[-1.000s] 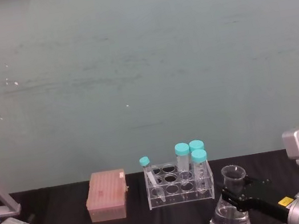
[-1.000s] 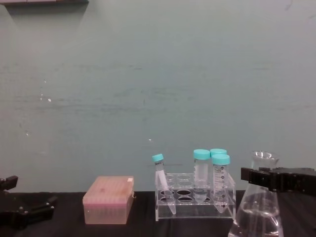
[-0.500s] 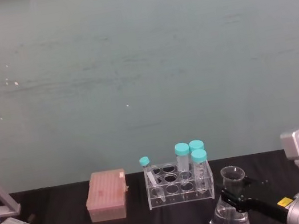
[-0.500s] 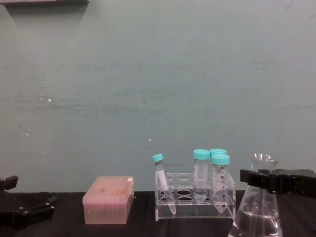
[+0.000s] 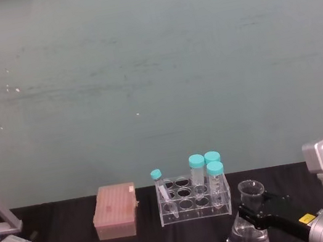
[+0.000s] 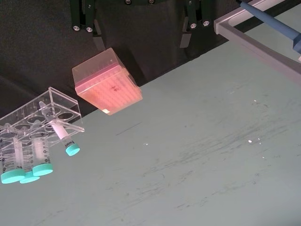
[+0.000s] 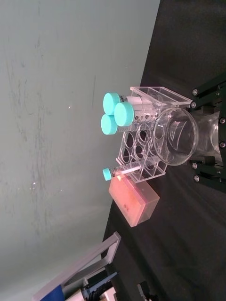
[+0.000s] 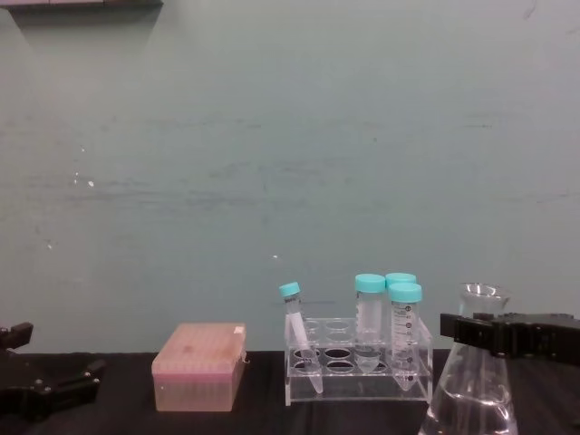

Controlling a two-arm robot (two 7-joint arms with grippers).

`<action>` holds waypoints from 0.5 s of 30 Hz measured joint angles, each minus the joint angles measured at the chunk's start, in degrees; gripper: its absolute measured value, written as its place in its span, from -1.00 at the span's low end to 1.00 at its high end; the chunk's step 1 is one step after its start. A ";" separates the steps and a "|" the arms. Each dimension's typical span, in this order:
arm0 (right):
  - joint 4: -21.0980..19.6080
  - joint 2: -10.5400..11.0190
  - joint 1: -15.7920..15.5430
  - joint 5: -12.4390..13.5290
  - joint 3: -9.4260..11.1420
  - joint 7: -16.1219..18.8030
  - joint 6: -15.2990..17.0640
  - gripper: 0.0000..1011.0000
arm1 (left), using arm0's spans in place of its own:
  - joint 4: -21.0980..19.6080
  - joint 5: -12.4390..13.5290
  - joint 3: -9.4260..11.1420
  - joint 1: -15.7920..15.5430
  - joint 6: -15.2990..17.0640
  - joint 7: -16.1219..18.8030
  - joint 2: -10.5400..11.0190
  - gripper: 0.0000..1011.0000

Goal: Pick up the beaker with the right gripper, shake it three times, and then put it down.

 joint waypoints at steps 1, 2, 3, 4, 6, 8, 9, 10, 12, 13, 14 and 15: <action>0.05 -0.02 0.05 -0.07 0.00 -0.01 -0.01 -0.10 | 0.00 0.00 0.00 0.00 0.00 0.00 0.00 0.98; 0.05 -0.02 0.05 -0.07 0.00 -0.01 -0.01 -0.10 | 0.00 0.00 0.00 0.00 0.00 0.00 0.00 0.98; 0.12 -0.05 0.12 -0.16 -0.02 -0.02 -0.01 -0.10 | 0.00 0.00 0.00 0.00 0.00 0.00 0.00 0.98; 0.15 -0.07 0.14 -0.19 -0.04 -0.03 -0.02 -0.10 | 0.00 0.00 0.00 0.00 0.00 0.00 0.00 0.98; 0.26 -0.13 0.22 -0.25 -0.09 -0.04 -0.09 -0.10 | 0.00 0.00 0.00 0.00 0.00 0.00 0.00 0.98; 0.40 -0.17 0.27 -0.32 -0.12 -0.03 -0.22 -0.10 | 0.00 0.00 0.00 0.00 0.00 0.00 0.00 0.98; 0.46 -0.19 0.30 -0.34 -0.13 -0.03 -0.23 -0.10 | 0.00 0.00 0.00 0.00 0.00 0.00 0.00 0.98; 0.55 -0.22 0.36 -0.36 -0.14 -0.03 -0.25 -0.10 | 0.00 0.00 0.00 0.00 0.00 0.00 0.00 0.98; 0.64 -0.24 0.41 -0.38 -0.14 0.01 -0.25 -0.10 | 0.00 0.00 0.00 0.00 0.00 0.00 0.00 0.98; 0.66 -0.26 0.44 -0.38 -0.14 0.02 -0.25 -0.10 | 0.00 0.00 0.00 0.00 0.00 0.00 0.00 0.98; 0.70 -0.28 0.46 -0.38 -0.14 0.04 -0.23 -0.10 | 0.00 0.00 0.00 0.00 0.00 0.00 0.00 0.98; 0.71 -0.28 0.47 -0.38 -0.14 0.04 -0.23 -0.10 | 0.00 0.00 0.00 0.00 0.00 0.00 0.00 0.98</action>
